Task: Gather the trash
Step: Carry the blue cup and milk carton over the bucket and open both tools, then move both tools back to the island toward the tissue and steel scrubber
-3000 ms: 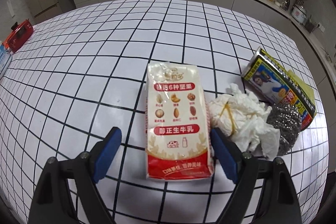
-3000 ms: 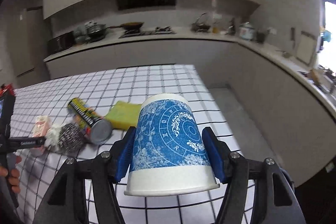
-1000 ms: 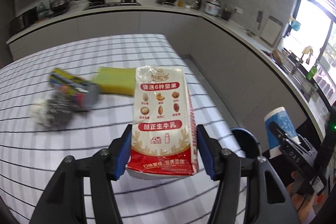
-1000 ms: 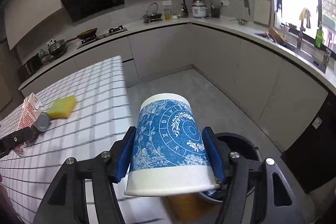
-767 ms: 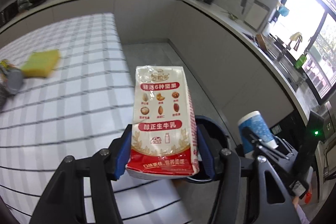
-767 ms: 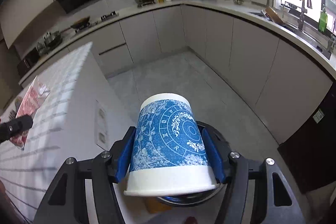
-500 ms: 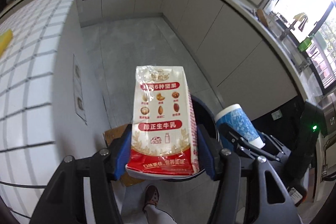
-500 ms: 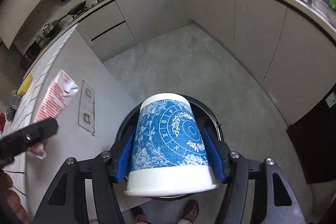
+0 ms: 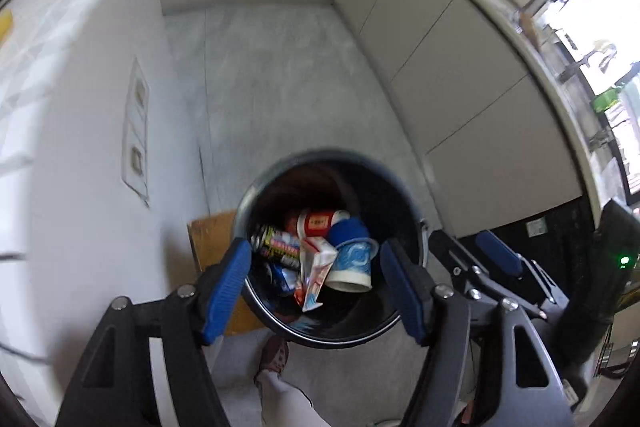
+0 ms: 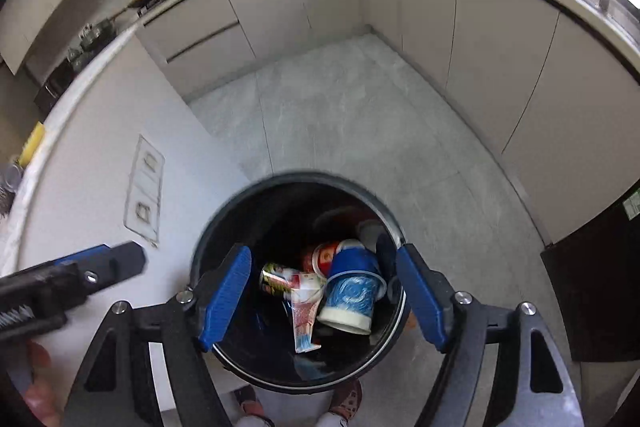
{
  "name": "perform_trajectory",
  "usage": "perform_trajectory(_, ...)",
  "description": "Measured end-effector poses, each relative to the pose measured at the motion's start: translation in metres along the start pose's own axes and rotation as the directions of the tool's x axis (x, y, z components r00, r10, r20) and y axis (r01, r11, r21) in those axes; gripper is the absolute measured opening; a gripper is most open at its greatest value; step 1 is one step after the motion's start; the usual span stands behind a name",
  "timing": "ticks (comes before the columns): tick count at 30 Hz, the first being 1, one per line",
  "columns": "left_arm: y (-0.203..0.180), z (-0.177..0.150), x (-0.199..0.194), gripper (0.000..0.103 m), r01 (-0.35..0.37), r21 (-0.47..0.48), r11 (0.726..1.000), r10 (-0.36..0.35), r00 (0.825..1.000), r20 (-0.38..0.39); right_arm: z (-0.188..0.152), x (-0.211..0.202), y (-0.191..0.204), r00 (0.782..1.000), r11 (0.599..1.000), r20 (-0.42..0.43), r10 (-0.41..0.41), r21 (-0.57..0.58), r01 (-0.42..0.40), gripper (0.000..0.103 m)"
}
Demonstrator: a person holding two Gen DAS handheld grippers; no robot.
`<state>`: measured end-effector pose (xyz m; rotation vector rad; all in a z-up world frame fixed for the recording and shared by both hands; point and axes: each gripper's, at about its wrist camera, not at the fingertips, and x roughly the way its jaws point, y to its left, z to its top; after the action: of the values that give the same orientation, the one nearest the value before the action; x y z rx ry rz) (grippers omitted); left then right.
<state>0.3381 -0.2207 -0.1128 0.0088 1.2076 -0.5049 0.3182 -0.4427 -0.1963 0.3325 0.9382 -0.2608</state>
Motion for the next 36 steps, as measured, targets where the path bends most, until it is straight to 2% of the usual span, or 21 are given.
perform_trajectory(6,0.025,0.007,-0.073,0.071,0.004,0.014,1.000,-0.006,0.992,0.124,0.009,-0.046,0.026,0.995,1.000,0.103,0.007,-0.020,-0.005,0.077)
perform_trajectory(10,0.069,0.009,-0.109,0.072,-0.024,-0.015,1.000,0.026,0.988,0.152,0.018,-0.075,0.071,0.988,0.998,0.144,0.052,-0.031,-0.048,0.077)
perform_trajectory(13,0.120,0.006,-0.134,0.074,-0.087,-0.047,0.995,0.095,0.978,0.186,0.022,-0.089,0.114,0.982,0.994,0.164,0.093,-0.066,-0.083,0.080)
perform_trajectory(18,0.224,-0.007,-0.162,0.074,-0.174,-0.161,0.971,0.205,0.958,0.201,0.023,-0.093,0.201,0.973,0.983,0.183,0.142,-0.140,-0.117,0.080)
perform_trajectory(22,0.308,-0.012,-0.183,0.074,-0.223,-0.258,0.940,0.280,0.937,0.208,0.020,-0.086,0.271,0.967,0.972,0.186,0.176,-0.187,-0.140,0.081)
perform_trajectory(25,0.355,-0.015,-0.194,0.074,-0.253,-0.309,0.917,0.326,0.920,0.215,0.016,-0.076,0.319,0.964,0.964,0.178,0.198,-0.212,-0.159,0.081)
perform_trajectory(29,0.393,-0.009,-0.203,0.074,-0.274,-0.350,0.896,0.361,0.908,0.213,0.011,-0.064,0.369,0.963,0.952,0.160,0.215,-0.255,-0.170,0.081)
perform_trajectory(36,0.419,0.002,-0.206,0.074,-0.286,-0.389,0.876,0.387,0.897,0.214,0.018,-0.050,0.403,0.964,0.937,0.125,0.235,-0.294,-0.190,0.081)
